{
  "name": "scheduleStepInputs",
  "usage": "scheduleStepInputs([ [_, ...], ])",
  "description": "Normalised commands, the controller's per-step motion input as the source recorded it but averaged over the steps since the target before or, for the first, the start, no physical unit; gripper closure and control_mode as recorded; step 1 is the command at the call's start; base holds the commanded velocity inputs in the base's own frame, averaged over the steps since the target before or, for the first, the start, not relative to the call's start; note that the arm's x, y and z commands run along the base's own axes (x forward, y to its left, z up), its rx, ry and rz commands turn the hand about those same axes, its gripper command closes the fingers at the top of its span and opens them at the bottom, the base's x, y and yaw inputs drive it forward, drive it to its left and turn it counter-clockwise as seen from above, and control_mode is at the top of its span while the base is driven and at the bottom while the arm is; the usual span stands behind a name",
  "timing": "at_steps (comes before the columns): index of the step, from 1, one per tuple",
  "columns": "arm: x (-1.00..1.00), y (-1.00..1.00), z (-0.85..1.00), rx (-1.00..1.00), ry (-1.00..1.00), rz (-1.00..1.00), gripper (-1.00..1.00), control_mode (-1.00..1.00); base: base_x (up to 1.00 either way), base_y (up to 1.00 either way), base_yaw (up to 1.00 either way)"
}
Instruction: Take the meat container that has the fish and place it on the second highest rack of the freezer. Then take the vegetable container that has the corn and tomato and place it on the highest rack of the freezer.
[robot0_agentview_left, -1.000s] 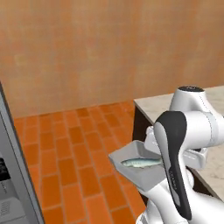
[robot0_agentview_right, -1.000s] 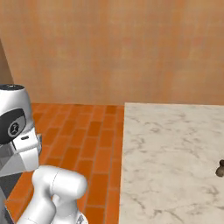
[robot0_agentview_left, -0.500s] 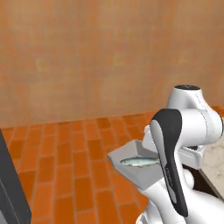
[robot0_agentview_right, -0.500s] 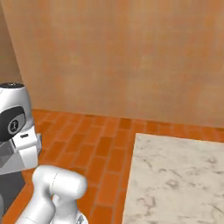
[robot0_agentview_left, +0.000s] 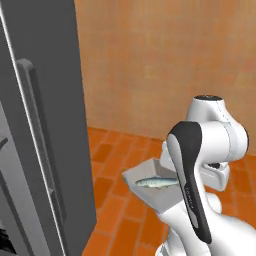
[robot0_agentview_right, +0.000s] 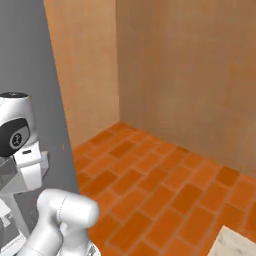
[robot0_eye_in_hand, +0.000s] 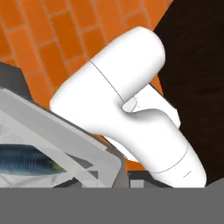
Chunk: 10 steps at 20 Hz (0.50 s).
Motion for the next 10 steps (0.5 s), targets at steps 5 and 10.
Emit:
scheduleStepInputs([
  [5, 0.0, 0.0, 0.0, 0.0, 0.0, 0.0, 1.0, 1.0, 0.13, -0.17, 0.94],
  [10, 0.0, 0.0, 0.0, 0.0, 0.0, 0.0, 1.0, 1.0, 0.44, -0.51, 0.69],
])
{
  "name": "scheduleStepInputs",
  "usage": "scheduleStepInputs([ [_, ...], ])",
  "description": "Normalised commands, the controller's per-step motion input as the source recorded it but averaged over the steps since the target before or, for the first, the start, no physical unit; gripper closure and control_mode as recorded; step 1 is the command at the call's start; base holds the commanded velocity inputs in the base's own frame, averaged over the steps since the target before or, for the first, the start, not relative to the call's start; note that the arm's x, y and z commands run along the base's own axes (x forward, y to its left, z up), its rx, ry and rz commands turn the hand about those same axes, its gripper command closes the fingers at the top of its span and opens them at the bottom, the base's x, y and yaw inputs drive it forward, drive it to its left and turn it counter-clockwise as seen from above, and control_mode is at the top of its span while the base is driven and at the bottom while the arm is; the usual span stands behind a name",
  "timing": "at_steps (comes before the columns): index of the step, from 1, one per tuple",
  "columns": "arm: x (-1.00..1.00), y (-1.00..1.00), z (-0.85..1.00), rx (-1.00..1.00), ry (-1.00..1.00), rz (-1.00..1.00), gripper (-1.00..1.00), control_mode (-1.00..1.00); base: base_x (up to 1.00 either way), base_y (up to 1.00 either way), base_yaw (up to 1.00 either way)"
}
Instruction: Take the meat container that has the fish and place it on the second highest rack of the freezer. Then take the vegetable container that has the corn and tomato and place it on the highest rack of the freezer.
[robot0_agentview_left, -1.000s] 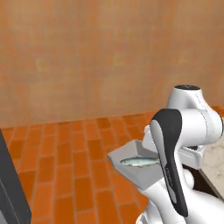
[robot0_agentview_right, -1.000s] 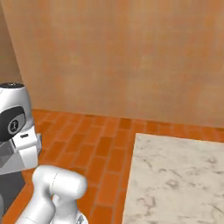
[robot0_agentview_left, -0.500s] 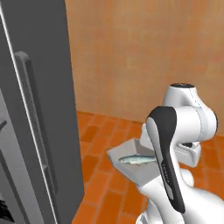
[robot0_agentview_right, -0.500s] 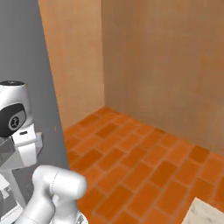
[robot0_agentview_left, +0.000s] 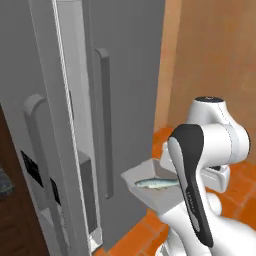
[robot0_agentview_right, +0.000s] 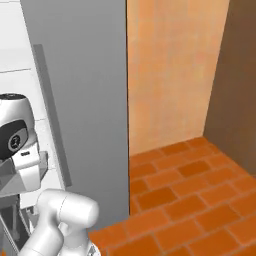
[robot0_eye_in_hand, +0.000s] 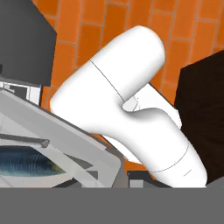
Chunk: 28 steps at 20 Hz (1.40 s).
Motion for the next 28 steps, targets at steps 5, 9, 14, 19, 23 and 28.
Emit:
scheduleStepInputs([
  [5, 0.0, 0.0, 0.0, 0.0, 0.0, 0.0, 1.0, 1.0, 0.33, -0.57, 0.56],
  [9, 0.0, 0.0, 0.0, 0.0, 0.0, 0.0, 1.0, 1.0, 0.57, -0.31, 0.57],
  [14, 0.0, 0.0, 0.0, 0.0, 0.0, 0.0, 1.0, 1.0, 0.68, -0.23, 0.49],
  [19, 0.0, 0.0, 0.0, 0.0, 0.0, 0.0, 1.0, 1.0, 0.54, -0.05, 0.42],
  [23, 0.0, 0.0, 0.0, 0.0, 0.0, 0.0, 1.0, 1.0, 0.25, -0.24, 0.29],
  [28, 0.0, 0.0, 0.0, 0.0, 0.0, 0.0, 1.0, 1.0, 0.19, -0.27, 0.27],
])
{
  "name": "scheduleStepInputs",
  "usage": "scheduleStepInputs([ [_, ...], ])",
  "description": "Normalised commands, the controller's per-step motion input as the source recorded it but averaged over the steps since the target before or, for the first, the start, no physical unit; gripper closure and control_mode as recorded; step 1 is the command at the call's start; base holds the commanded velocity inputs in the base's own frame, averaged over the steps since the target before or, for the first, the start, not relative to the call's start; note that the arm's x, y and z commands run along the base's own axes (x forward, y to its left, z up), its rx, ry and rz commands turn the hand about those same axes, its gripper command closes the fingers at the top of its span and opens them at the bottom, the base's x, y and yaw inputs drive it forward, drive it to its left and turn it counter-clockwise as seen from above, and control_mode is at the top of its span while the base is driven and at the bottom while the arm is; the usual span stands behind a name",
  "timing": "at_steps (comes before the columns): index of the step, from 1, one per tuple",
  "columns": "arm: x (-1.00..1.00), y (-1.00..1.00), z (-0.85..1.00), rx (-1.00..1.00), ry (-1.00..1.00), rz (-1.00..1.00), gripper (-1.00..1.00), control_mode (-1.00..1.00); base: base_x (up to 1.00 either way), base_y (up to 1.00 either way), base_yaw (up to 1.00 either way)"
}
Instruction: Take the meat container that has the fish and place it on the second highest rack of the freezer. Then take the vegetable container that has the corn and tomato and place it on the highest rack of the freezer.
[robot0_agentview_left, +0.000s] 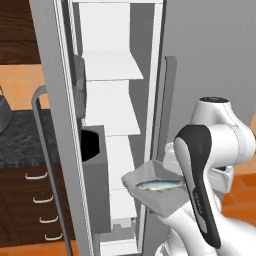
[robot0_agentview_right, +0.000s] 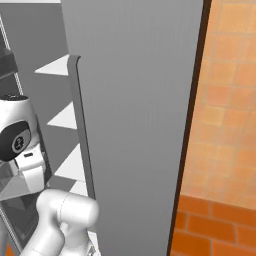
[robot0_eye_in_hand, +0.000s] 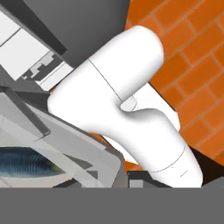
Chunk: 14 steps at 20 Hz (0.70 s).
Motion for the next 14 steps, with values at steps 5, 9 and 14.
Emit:
scheduleStepInputs([
  [5, 0.07, -0.11, 0.13, 0.1, -0.07, 0.04, 1.0, -1.0, 0.1, -0.19, 0.11],
  [9, 0.45, -0.17, 0.49, 0.28, -0.22, 0.01, 1.0, -1.0, 0.0, 0.0, 0.0],
  [14, 0.68, 0.02, 0.52, 0.18, -0.18, 0.0, 1.0, -1.0, 0.0, 0.0, 0.0],
])
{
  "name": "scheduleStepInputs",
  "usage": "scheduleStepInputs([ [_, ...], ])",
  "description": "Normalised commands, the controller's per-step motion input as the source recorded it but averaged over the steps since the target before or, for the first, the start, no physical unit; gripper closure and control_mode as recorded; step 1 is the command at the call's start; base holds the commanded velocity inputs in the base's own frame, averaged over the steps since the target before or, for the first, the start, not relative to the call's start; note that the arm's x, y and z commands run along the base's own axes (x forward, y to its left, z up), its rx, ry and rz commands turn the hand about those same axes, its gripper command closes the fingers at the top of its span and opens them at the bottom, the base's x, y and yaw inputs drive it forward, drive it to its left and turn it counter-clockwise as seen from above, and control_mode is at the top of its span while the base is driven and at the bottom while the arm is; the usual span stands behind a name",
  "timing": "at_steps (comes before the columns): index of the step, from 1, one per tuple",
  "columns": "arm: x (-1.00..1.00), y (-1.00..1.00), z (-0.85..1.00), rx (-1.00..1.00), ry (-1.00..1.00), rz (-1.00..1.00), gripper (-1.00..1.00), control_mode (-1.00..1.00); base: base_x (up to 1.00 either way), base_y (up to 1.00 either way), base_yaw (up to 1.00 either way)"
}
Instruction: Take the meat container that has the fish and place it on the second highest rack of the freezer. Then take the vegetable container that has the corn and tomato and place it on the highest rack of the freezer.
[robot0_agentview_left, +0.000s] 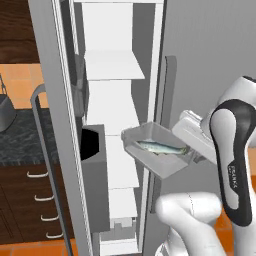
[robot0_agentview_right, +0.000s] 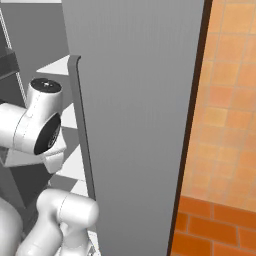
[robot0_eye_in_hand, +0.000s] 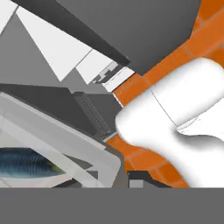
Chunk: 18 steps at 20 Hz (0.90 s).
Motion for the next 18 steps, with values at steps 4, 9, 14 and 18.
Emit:
scheduleStepInputs([
  [4, 0.93, 0.0, 0.32, 0.08, -0.07, -0.05, 1.0, -1.0, 0.0, 0.0, 0.0],
  [9, 0.62, 0.32, -0.02, 0.0, -0.16, -0.19, 1.0, -1.0, 0.0, 0.0, 0.0],
  [14, 0.31, 0.42, -0.15, 0.0, -0.05, -0.2, 1.0, -1.0, 0.0, 0.0, 0.0],
  [18, 0.67, 0.15, -0.28, 0.01, 0.05, -0.16, 1.0, -1.0, 0.0, 0.0, 0.0],
])
